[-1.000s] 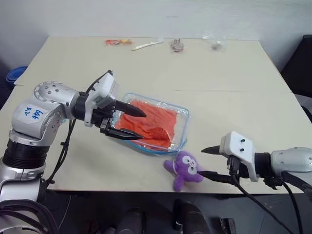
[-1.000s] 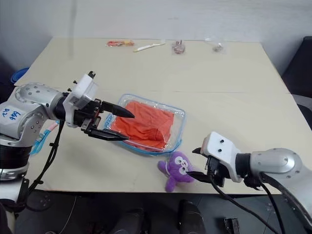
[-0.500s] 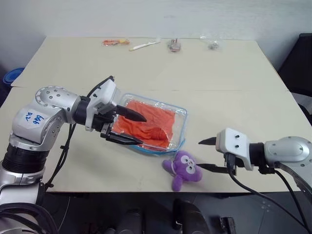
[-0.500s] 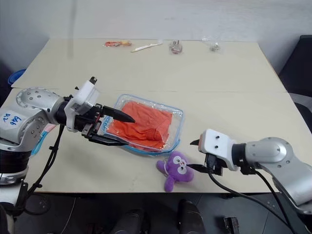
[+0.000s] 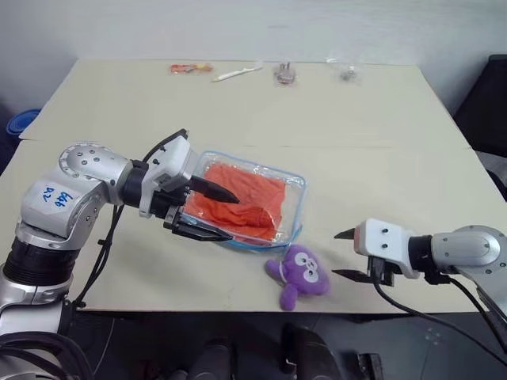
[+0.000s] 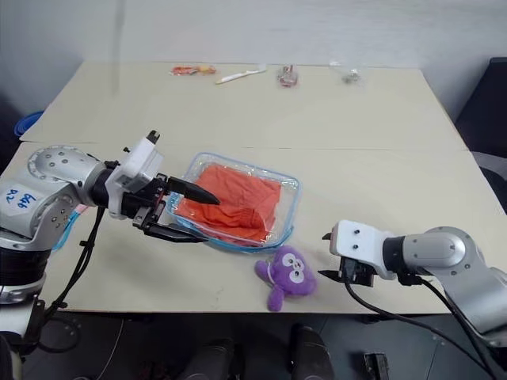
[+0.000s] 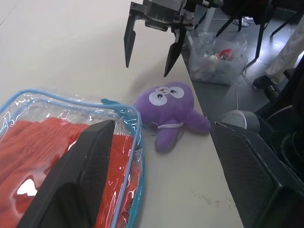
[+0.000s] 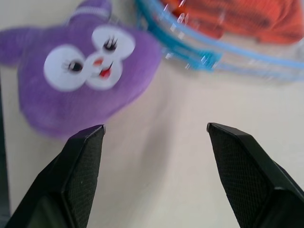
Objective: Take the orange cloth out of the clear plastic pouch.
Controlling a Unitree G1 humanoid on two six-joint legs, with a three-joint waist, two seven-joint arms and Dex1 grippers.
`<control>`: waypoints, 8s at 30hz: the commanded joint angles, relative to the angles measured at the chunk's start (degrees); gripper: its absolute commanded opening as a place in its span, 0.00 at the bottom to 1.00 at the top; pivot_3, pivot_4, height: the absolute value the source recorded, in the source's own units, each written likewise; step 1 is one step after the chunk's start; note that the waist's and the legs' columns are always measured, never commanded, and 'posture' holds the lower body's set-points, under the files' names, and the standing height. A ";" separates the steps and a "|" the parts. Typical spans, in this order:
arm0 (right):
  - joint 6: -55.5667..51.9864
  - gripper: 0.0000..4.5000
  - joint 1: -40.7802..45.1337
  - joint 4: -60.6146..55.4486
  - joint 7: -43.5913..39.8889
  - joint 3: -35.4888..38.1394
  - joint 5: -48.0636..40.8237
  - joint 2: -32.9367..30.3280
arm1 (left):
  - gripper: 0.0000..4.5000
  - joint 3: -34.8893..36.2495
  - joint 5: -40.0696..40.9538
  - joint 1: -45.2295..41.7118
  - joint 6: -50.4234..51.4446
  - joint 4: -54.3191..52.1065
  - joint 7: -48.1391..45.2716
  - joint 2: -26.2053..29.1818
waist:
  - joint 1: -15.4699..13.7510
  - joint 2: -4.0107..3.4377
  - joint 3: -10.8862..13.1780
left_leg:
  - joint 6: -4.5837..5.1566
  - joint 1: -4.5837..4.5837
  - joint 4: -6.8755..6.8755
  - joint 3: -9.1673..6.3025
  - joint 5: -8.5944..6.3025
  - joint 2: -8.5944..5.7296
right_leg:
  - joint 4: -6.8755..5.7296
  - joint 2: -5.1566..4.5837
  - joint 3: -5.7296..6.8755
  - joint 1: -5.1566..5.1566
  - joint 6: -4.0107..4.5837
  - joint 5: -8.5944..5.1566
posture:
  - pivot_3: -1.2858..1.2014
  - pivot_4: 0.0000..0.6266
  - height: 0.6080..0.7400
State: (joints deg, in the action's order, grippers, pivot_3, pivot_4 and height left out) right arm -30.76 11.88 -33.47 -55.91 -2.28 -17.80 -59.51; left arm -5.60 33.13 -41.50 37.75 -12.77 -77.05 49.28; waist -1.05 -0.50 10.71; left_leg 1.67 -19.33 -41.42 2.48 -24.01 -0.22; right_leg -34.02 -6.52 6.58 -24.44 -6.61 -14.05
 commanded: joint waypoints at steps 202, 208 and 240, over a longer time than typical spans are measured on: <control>-5.85 1.00 -16.78 -18.58 21.58 16.50 -22.62 12.20 | 1.00 -12.79 -37.92 0.02 -32.53 7.90 9.20 -3.17 | -0.52 -0.16 0.10 | 0.05 0.03 0.06 0.62 -0.02 -0.05 | -0.09 -0.01 -0.14 -0.07 0.04 -0.02 | 0.52 0.24 1.00; -5.45 1.00 -16.68 -18.00 21.67 15.77 -21.47 12.12 | 1.00 -11.13 -37.65 2.81 -27.50 3.89 11.47 -3.96 | -0.44 -0.16 0.10 | 0.05 0.06 0.07 0.45 -0.02 -0.02 | -0.11 0.01 -0.16 -0.08 0.04 -0.02 | 0.52 0.24 1.00; 5.18 0.17 -10.88 -11.63 26.24 -9.40 11.24 15.96 | 0.00 -3.98 -31.88 8.61 -0.06 -11.22 27.29 -12.83 | -0.40 -0.15 0.09 | 0.05 0.08 0.00 0.16 -0.02 -0.04 | -0.15 -0.02 -0.20 -0.05 0.03 -0.02 | 0.52 0.24 1.00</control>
State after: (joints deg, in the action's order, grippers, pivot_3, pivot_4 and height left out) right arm -26.79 -0.28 -45.33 -31.09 -10.29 -9.35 -44.61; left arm -11.19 0.52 -32.00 37.03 -21.68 -50.76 36.52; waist -1.44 -0.64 10.80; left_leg 1.72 -19.24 -41.42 2.64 -24.03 -0.25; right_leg -34.17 -6.54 6.38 -24.50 -6.58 -14.07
